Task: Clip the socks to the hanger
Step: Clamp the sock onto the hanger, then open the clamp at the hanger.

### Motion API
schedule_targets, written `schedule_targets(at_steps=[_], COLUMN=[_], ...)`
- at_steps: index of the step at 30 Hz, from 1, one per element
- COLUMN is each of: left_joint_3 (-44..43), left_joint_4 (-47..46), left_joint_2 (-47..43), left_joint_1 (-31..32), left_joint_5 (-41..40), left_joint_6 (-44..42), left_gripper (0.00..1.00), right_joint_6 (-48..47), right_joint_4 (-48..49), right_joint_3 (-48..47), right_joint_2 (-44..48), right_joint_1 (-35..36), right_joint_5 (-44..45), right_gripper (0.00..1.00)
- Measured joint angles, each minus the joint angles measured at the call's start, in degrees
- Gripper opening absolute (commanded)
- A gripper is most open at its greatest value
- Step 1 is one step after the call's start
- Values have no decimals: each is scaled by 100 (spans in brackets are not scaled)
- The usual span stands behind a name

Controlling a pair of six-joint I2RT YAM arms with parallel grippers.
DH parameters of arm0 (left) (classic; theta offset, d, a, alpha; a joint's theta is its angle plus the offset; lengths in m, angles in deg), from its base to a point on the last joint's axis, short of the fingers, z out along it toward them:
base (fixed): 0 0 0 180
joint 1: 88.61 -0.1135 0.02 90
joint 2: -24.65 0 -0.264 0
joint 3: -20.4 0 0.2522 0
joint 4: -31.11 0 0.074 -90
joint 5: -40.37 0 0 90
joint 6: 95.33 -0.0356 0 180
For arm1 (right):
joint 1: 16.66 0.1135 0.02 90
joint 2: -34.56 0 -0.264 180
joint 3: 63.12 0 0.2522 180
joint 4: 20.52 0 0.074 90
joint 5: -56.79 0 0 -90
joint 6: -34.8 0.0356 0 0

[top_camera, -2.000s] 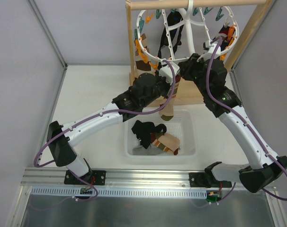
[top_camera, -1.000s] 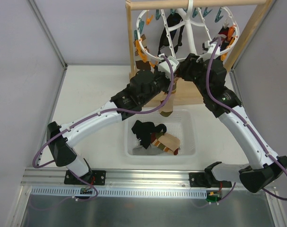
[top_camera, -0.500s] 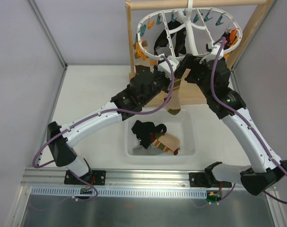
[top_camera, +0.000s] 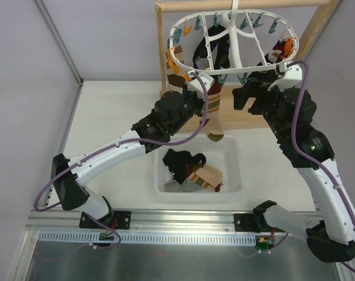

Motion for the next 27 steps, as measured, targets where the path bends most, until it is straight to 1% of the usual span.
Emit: schedule_targets(at_steps=[4,6,12,15,17,20,24,27], left_joint_3=[227,289,387,393,393,393,393,393], left_joint_4=[9,2,11,33,35,37,81,127], left_joint_2=[-203,-275,-455,-535,-577,-612,-614,-614], left_joint_1=[-42,-44,-81,-81,-81,-81,-81,-118], left_joint_5=[-13,-11,0,33,39,42,52,111], left_joint_6=[118,146,238,245,247,249,249,251], left_gripper=[0,1,2,2,2,1,1,1], right_joint_6=[-376,-575,-1104,-1373,-1515,-1670,-1845,-1928], right_joint_4=[-48,-39,229,496,693,933,1082,1147], right_joint_3=[85,190,310,348,348,348,264,225], right_joint_2=[219,254,-2,-157,-258,-365,-496,-562], right_joint_1=[0,0,0,0,0,0,0,0], right_joint_5=[146,133,-225,-402,-457,-459,-444,-439], right_gripper=[99,97,93,89,85,83,76,73])
